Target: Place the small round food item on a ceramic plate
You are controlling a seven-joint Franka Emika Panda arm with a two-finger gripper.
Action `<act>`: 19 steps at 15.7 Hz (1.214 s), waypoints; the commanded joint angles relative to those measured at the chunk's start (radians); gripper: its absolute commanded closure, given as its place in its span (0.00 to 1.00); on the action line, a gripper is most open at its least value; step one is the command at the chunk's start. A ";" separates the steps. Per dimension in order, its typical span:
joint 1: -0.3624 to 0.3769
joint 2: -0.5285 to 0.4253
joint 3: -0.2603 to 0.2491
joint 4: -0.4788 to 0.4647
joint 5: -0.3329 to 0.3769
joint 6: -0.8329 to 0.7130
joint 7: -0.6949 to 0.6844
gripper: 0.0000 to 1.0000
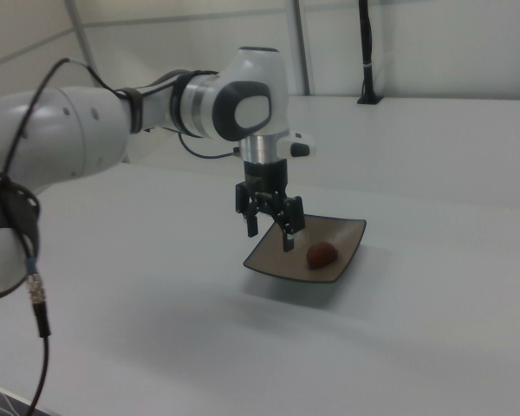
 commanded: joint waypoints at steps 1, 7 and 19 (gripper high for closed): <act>0.001 -0.235 0.004 -0.294 -0.085 0.059 -0.048 0.00; 0.053 -0.458 -0.016 -0.555 -0.038 0.308 -0.031 0.00; 0.120 -0.419 -0.022 -0.478 0.081 0.228 -0.022 0.00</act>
